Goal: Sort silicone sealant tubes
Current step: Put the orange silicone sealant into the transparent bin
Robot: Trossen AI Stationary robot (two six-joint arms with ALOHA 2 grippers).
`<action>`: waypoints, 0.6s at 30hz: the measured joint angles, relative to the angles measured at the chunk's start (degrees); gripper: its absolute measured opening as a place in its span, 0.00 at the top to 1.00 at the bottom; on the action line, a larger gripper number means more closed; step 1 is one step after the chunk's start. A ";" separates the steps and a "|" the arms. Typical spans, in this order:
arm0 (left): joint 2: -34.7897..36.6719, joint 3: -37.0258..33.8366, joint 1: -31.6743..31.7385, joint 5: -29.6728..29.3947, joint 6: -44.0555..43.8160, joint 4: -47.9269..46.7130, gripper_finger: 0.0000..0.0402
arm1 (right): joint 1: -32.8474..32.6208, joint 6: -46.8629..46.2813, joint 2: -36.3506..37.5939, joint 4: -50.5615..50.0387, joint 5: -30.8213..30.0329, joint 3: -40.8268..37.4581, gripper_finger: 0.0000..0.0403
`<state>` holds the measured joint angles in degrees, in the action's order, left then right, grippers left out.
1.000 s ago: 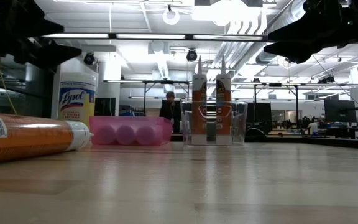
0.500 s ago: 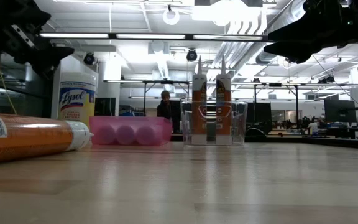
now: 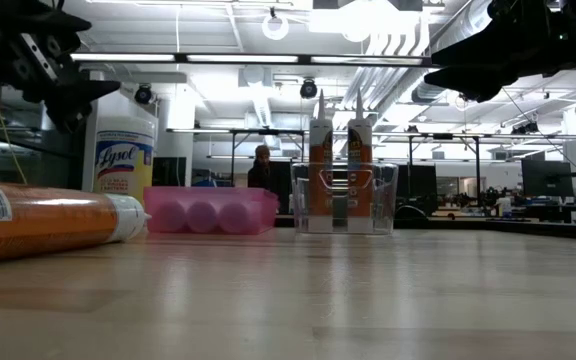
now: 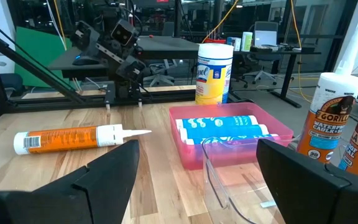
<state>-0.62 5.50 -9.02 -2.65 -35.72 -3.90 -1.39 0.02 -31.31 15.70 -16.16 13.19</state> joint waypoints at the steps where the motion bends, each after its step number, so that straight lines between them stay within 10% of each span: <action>1: 0.03 0.00 0.00 -0.05 -0.50 0.12 0.21 | 0.01 0.01 0.00 -0.02 0.02 0.00 0.20; 18: -8.95 8.04 0.02 -19.61 4.91 -3.14 0.21 | 0.00 -0.01 0.00 -0.01 0.01 0.00 0.20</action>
<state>-9.58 13.54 -9.00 -22.26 -30.81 -7.04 -1.39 0.01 -31.31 15.70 -16.16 13.19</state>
